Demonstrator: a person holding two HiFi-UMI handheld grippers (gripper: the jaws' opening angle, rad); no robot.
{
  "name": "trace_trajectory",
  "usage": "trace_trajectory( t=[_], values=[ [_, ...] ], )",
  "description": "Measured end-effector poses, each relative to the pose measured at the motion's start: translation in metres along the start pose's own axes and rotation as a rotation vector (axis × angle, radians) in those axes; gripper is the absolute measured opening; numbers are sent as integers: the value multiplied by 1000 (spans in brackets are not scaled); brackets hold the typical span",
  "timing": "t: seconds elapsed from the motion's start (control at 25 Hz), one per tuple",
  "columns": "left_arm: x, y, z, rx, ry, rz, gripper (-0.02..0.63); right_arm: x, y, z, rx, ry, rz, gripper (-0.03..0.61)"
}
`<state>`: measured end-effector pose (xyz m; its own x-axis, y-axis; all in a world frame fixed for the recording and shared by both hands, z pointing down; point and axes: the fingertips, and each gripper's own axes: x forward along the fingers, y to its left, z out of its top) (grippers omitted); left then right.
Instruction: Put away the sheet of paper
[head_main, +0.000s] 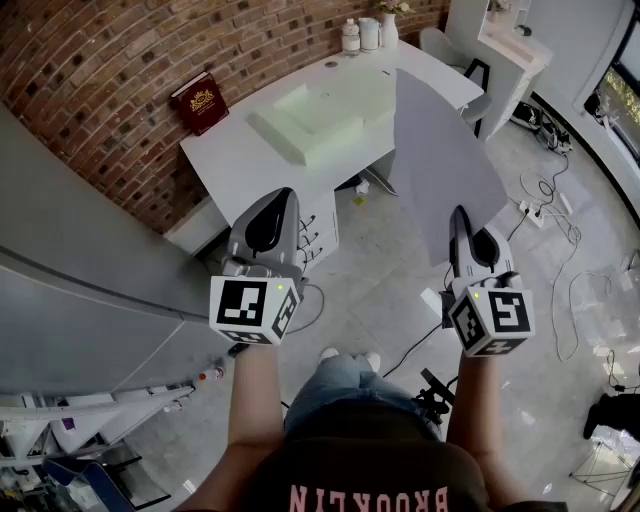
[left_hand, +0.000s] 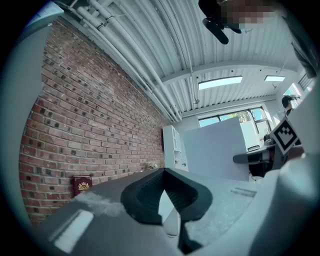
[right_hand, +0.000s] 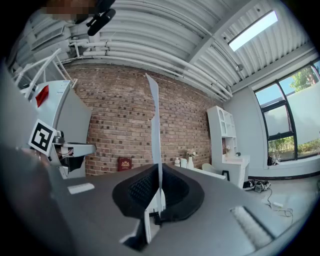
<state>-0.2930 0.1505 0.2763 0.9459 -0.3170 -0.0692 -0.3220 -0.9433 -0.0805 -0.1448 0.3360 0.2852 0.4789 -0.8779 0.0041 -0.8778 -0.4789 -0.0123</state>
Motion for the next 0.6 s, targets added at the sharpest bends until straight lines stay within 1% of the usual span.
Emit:
trace_trajectory(
  t=[0.16,0.32,0.6],
  values=[
    [2,-11,-7,-12,-5,16,-5,-3,-9,-4,-5,3,15,2],
    [12,-20,-9,-13,-8,15,-5,-3,-20,-6,-5,6,16,1],
    [43,-12,-11,-21,-15,22,-5,22,-34,-9,-12,10,17,2]
  ],
)
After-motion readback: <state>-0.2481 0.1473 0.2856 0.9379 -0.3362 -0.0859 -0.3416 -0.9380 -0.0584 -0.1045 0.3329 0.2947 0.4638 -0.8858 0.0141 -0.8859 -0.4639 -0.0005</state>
